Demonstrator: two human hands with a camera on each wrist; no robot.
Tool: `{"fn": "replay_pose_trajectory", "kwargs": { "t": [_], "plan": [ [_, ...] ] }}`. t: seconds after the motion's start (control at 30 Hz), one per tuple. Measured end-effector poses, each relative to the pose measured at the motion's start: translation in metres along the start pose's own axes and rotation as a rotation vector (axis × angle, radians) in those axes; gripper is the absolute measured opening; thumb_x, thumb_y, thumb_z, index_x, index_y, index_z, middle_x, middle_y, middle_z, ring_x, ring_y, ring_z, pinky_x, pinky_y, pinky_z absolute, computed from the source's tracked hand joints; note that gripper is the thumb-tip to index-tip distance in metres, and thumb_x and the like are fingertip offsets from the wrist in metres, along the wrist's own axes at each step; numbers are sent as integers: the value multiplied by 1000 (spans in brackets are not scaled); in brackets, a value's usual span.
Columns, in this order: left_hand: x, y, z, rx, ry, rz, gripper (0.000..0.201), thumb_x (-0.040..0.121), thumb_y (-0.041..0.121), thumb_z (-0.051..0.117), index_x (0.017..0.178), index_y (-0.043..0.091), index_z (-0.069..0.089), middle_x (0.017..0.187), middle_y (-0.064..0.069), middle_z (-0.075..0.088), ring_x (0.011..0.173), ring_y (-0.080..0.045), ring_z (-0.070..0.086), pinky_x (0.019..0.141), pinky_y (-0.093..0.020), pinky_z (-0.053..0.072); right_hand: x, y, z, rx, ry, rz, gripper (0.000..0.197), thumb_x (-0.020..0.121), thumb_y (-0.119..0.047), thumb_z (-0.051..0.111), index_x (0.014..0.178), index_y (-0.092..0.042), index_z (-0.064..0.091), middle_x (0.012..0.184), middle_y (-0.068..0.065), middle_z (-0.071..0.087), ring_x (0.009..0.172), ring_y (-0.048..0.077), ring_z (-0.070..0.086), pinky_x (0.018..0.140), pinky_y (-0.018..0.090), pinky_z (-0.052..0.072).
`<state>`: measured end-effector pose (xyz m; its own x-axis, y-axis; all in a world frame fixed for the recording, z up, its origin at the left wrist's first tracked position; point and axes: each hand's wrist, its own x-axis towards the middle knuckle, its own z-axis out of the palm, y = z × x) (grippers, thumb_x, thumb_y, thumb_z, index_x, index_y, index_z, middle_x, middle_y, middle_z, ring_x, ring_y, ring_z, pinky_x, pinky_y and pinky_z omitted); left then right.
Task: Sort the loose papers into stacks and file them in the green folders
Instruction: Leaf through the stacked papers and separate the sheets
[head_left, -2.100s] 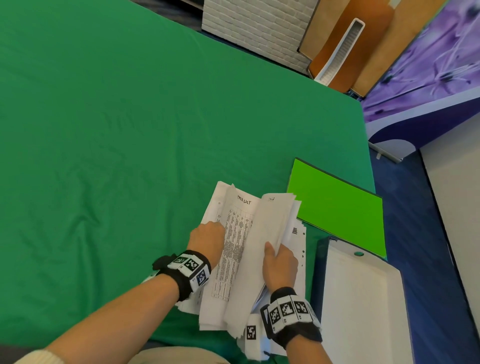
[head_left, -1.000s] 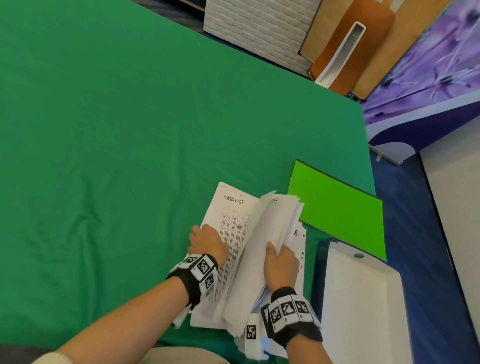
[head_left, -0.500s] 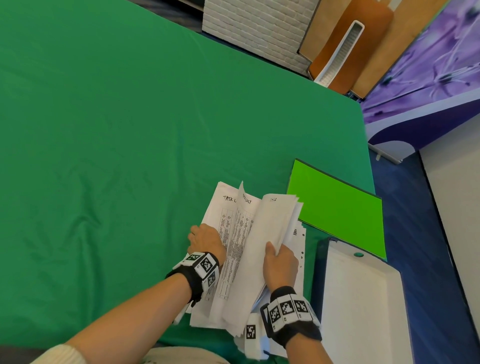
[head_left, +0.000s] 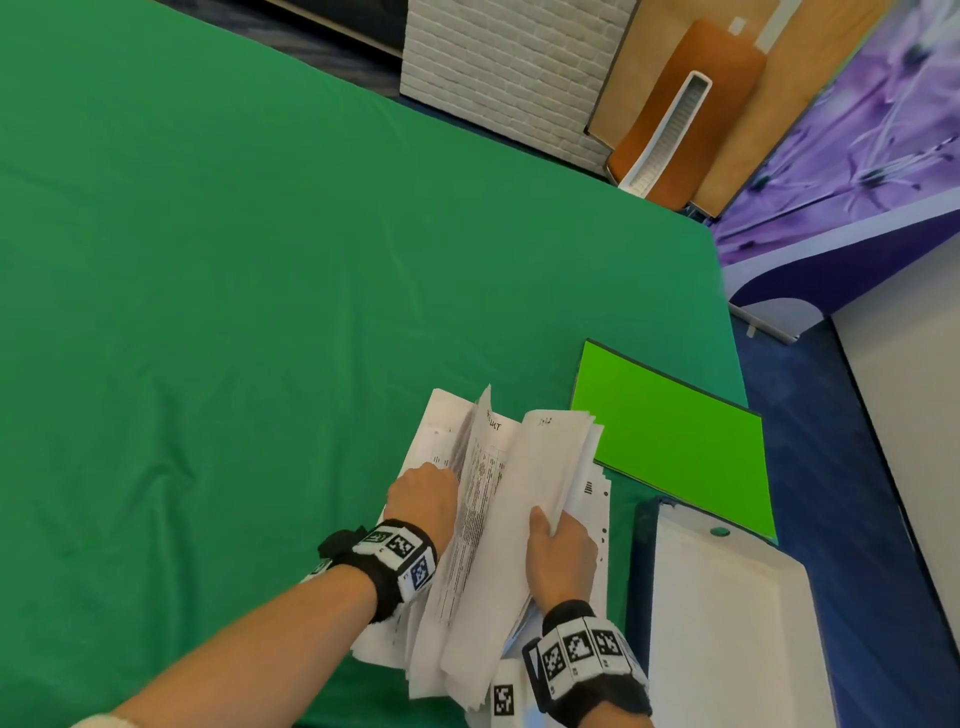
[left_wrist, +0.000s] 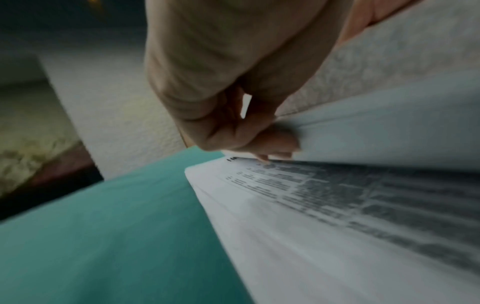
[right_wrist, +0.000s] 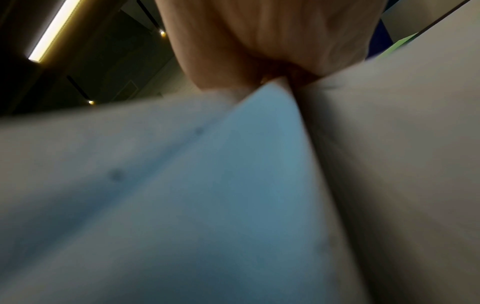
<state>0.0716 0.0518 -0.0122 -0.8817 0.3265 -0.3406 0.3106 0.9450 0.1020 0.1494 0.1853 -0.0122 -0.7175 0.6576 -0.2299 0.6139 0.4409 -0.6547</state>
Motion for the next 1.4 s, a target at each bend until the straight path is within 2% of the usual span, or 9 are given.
{"fn": "replay_pose_trajectory", "kwargs": {
  "t": [0.1, 0.2, 0.37, 0.47, 0.67, 0.9, 0.97, 1.07, 1.4],
  "plan": [
    [4, -2, -17, 150, 8, 24, 25, 97, 5, 41, 80, 17, 55, 68, 4, 44, 55, -13, 48, 47, -25, 32, 4, -1, 1, 0, 4, -11, 34, 100, -27, 49, 118, -2, 63, 116, 17, 66, 108, 33, 59, 91, 33, 45],
    [5, 2, -26, 176, 15, 42, 35, 95, 4, 43, 63, 17, 37, 61, 6, 33, 47, -10, 31, 45, -23, 23, 4, -1, 2, 20, 2, -1, 33, 99, -26, 49, 115, -1, 64, 115, 17, 66, 107, 33, 59, 91, 33, 45],
    [2, 18, -15, -349, 100, 114, 38, 104, 29, 36, 80, 16, 62, 77, -2, 62, 69, -18, 61, 64, -28, 49, 4, -1, 3, 43, 10, 14, 31, 99, -26, 50, 113, -4, 65, 111, 14, 67, 105, 32, 60, 91, 33, 45],
    [6, 22, 1, -900, -88, -2, 66, 102, 53, 21, 87, 17, 73, 91, 1, 72, 82, -16, 64, 85, -29, 49, 4, 1, 3, 53, 15, -8, 26, 99, -25, 49, 103, -8, 68, 102, 10, 69, 98, 30, 62, 87, 33, 48],
    [8, 6, 37, -608, -57, -288, 52, 93, 60, 39, 112, 15, 58, 116, -6, 58, 107, -25, 56, 94, -43, 47, 4, 4, 3, 49, 16, 20, 30, 99, -27, 50, 108, -3, 66, 109, 15, 67, 103, 31, 60, 89, 32, 44],
    [-7, 15, 26, -922, -94, -139, 113, 58, 102, 17, 126, 22, 57, 122, 2, 63, 108, -20, 61, 91, -35, 47, 1, -1, 3, 19, 12, 18, 33, 99, -27, 48, 116, -3, 64, 116, 16, 66, 109, 33, 59, 94, 35, 43],
    [-7, 14, 22, -807, -99, -105, 91, 68, 93, 32, 114, 21, 61, 110, 3, 66, 95, -20, 64, 81, -32, 52, 2, 0, 3, 19, 8, 18, 33, 100, -27, 48, 116, -4, 64, 117, 16, 66, 109, 33, 59, 94, 34, 43],
    [-5, 5, 20, -611, -115, -121, 38, 96, 47, 44, 87, 12, 55, 91, -3, 62, 77, -20, 59, 71, -29, 53, 3, 2, 2, -8, 3, 46, 35, 100, -28, 47, 115, -2, 64, 116, 18, 65, 109, 34, 58, 94, 35, 43],
    [-6, -15, -64, -479, 189, -174, 44, 101, 36, 45, 62, 13, 42, 61, 1, 45, 50, -13, 40, 47, -25, 31, 1, -12, -7, -261, 120, -62, 32, 100, -23, 46, 102, 2, 67, 102, 19, 69, 96, 34, 63, 78, 34, 46]
  ]
}}
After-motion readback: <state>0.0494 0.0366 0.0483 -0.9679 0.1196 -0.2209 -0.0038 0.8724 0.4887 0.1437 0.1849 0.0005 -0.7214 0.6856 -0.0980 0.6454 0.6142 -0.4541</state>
